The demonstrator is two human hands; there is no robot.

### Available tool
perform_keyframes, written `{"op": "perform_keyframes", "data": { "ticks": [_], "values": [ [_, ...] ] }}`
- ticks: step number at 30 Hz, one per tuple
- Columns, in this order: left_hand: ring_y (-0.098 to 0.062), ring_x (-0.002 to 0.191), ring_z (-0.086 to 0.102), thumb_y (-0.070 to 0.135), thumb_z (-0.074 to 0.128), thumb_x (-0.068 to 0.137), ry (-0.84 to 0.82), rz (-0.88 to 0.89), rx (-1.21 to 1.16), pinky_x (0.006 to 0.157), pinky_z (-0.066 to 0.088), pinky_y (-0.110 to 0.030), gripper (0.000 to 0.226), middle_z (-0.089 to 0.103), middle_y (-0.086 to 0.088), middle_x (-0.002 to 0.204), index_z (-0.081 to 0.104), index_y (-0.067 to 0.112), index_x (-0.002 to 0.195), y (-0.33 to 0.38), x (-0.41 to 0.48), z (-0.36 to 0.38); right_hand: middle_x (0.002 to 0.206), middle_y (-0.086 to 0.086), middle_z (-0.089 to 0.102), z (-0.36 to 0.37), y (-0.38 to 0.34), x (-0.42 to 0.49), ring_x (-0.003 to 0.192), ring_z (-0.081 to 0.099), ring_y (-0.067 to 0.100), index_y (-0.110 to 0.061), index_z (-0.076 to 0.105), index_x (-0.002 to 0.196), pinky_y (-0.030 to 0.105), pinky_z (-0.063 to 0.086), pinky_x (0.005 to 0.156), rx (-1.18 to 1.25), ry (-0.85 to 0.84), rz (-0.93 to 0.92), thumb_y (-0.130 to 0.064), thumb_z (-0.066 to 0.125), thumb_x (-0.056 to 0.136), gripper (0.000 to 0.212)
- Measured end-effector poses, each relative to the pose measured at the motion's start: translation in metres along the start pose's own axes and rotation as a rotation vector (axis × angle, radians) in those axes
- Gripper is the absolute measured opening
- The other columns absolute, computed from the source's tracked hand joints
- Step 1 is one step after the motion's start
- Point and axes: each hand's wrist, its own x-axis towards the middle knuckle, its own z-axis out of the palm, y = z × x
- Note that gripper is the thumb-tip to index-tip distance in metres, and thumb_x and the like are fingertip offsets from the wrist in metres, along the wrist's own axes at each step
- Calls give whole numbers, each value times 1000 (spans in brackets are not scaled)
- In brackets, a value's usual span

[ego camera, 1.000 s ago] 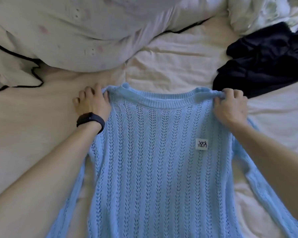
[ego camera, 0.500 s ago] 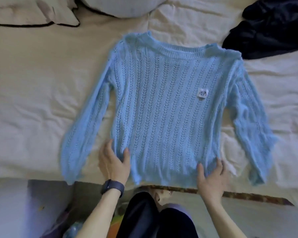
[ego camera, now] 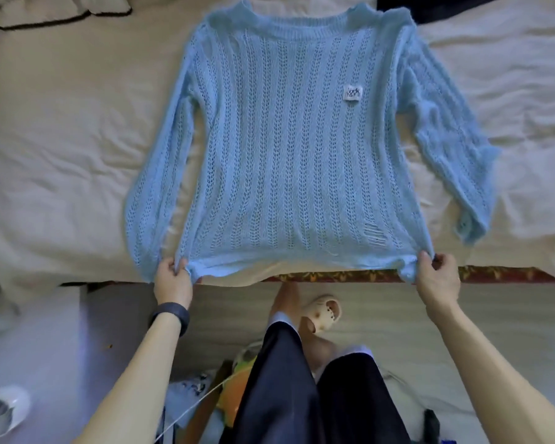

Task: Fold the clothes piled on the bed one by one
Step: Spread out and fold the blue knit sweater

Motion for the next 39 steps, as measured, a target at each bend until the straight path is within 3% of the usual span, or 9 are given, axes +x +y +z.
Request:
{"op": "perform_keyframes", "data": {
  "ticks": [10,16,20,23,25,28,30,35,39],
  "values": [
    [-42,121,52,17,61,91,13,114,479,92,42,-45,47,51,-21,135,47,8,135,28,-6,5,132,28,55,10,-2,-5,124,50,46,0,54,128,49,39,103,-322,-6,53,-18,56,97,36],
    [-36,148,24,34,63,86,-44,929,683,119,16,-55,73,25,-13,162,38,20,153,84,-28,61,158,17,36,60,-57,-37,145,33,39,-12,46,145,53,27,116,-463,-3,-651,-34,64,96,57],
    [-25,153,-15,67,26,93,-171,1021,912,119,-16,-56,75,-18,4,167,-7,45,157,106,-4,103,170,9,17,104,-99,-25,156,12,32,-33,34,158,59,13,121,-522,-110,-953,-53,49,100,64],
    [-24,144,-39,75,12,93,-294,885,1091,113,-20,-64,74,-45,9,154,-32,49,146,99,6,113,169,-1,-22,107,-101,2,155,-24,25,-48,-8,159,62,-9,121,-814,-347,-815,-70,20,99,70],
    [-29,141,-43,76,10,91,-317,834,1210,108,-22,-68,79,-49,3,152,-38,43,144,100,1,115,165,-8,-31,96,-96,13,151,-32,19,-50,-12,157,57,-13,123,-857,-509,-762,-73,17,98,70],
    [-38,148,-21,64,32,92,-298,787,1210,112,-10,-65,83,-20,-11,164,-4,31,159,135,-17,124,166,-6,26,62,-107,26,153,20,17,-37,43,152,46,22,123,-518,-542,-723,-62,42,101,56],
    [-34,149,-6,48,49,88,-283,850,1081,118,-3,-57,72,3,-12,164,27,26,153,168,-29,135,133,-4,55,34,-114,45,125,51,15,-25,61,133,30,43,101,-230,-340,-566,-56,53,99,47],
    [-26,152,-18,49,43,95,-425,1103,1070,115,-20,-56,73,-20,-1,165,5,38,157,249,-49,204,132,19,53,-44,-101,125,127,46,35,-6,50,138,40,32,108,-52,279,-87,-36,68,91,58],
    [-26,153,-17,54,37,98,-526,1127,1075,119,-9,-61,73,-24,3,165,-7,42,156,296,-72,267,127,2,62,-81,-92,180,115,61,21,-22,41,149,39,45,108,215,15,9,-23,74,90,68]
  ]
}}
